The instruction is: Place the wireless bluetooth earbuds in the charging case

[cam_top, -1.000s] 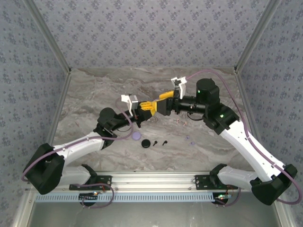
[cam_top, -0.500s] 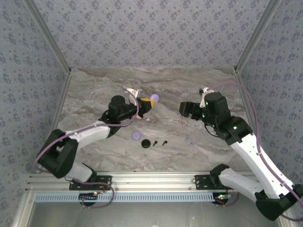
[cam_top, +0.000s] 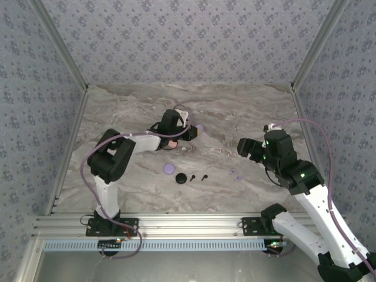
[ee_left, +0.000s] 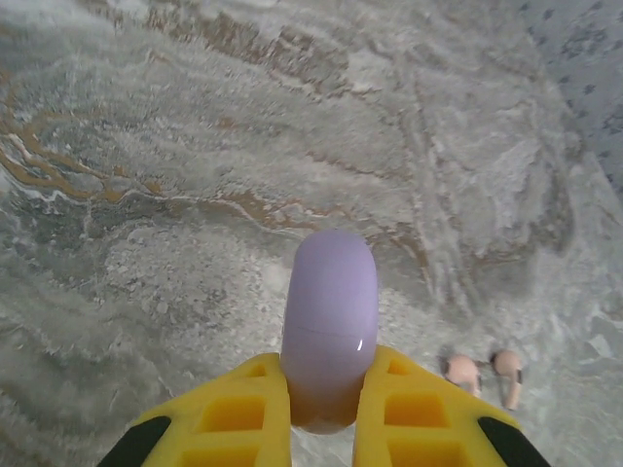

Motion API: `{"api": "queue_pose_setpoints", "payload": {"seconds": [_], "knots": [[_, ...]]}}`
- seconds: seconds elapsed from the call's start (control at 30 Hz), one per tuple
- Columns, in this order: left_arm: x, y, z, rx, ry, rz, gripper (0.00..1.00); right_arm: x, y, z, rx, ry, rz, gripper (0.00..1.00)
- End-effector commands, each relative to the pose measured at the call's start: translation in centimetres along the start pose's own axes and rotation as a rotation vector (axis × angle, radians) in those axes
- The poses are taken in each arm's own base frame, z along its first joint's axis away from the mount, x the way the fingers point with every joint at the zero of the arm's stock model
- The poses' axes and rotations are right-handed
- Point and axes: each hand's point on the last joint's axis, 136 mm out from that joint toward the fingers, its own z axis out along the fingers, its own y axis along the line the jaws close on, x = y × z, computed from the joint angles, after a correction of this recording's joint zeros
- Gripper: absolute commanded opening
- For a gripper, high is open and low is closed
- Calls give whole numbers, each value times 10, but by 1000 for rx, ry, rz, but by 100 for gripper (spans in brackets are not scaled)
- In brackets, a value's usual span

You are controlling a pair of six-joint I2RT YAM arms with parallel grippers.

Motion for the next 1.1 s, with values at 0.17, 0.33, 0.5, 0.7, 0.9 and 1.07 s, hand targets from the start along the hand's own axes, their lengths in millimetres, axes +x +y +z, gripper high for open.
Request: {"api": "queue_pose_setpoints", "payload": {"seconds": [0.17, 0.33, 0.5, 0.7, 0.9, 1.07], "knots": [[-3, 28, 16, -9, 25, -104, 10, 10, -13, 2, 45, 30, 27, 88], [4, 32, 20, -21, 82, -88, 26, 11, -14, 2, 45, 38, 25, 89], [1, 32, 13, -49, 87, -54, 42, 8, -12, -1, 28, 40, 16, 94], [-25, 24, -14, -94, 42, 17, 56, 6, -2, 7, -65, 46, 4, 100], [-61, -6, -76, -88, -88, 126, 65, 1, 5, 28, -177, 22, 49, 100], [-70, -18, -140, -115, -206, 169, 73, 1, 23, 40, -273, 20, -77, 100]]}}
